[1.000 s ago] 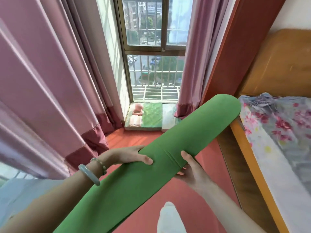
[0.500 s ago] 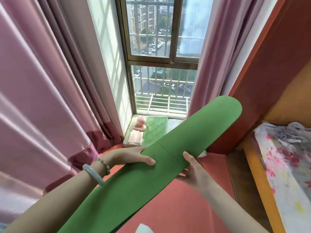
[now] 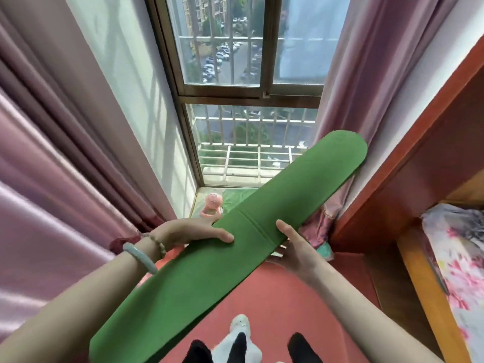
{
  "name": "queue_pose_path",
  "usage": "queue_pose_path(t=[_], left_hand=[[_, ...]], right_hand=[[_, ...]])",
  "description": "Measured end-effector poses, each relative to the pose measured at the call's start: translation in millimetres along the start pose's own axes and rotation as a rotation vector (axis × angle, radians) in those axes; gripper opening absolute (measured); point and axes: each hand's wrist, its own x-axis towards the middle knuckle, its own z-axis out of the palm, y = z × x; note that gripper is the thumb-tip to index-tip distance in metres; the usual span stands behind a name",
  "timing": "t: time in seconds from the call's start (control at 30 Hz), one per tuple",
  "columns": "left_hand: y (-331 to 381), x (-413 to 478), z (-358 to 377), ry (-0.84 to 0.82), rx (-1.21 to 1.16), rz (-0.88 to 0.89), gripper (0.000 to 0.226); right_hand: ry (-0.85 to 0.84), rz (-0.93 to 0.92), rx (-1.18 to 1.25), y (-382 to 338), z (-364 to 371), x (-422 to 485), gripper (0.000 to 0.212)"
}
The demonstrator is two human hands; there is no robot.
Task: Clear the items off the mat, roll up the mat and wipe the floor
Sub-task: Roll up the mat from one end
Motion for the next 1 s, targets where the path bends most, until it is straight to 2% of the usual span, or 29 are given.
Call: queue_pose_path(t=[0.1, 0.23, 0.27, 0.37, 0.43, 0.5, 0.57, 0.7, 0.83, 0.87, 1.0], left_hand=[[12, 25, -41, 0.004, 0.023, -0.026, 0.097], [31, 48, -75, -0.067, 0.041, -0.037, 0.089], [28, 58, -85, -0.063, 0.028, -0.042, 0.085], [17, 86, -108, 0.022, 0.064, -0.095, 0.097], [16, 99, -122, 0.023, 0.050, -0.086, 0.098], [18, 116, -135, 0.014, 0.058, -0.100, 0.092], [16, 137, -152, 0.043, 0.086, -0.142, 0.097], [16, 181, -184, 0.098, 0.069, -0.211, 0.110], [25, 230, -215, 0.112, 0.033, -0.232, 0.112], [20, 243, -224, 0.117, 0.018, -0.233, 0.109], [-20, 308, -260, 0.149, 0.028, -0.267, 0.101]], right_hand=[[0.016, 0.004, 0.021, -22, 6, 39, 0.074], [0.046, 0.036, 0.020, -42, 8, 86, 0.101], [0.048, 0.052, 0.020, -45, 9, 97, 0.102], [0.045, 0.092, 0.029, -54, 8, 130, 0.080], [0.047, 0.119, 0.025, -62, 7, 153, 0.074], [0.048, 0.151, -0.007, -72, 6, 178, 0.083], [0.049, 0.190, -0.024, -81, 2, 205, 0.095], [0.042, 0.244, -0.048, -108, -8, 264, 0.094], [0.055, 0.262, -0.017, -124, -19, 330, 0.108], [0.058, 0.261, -0.023, -125, -22, 348, 0.104], [0.093, 0.288, -0.008, -119, -39, 419, 0.065]])
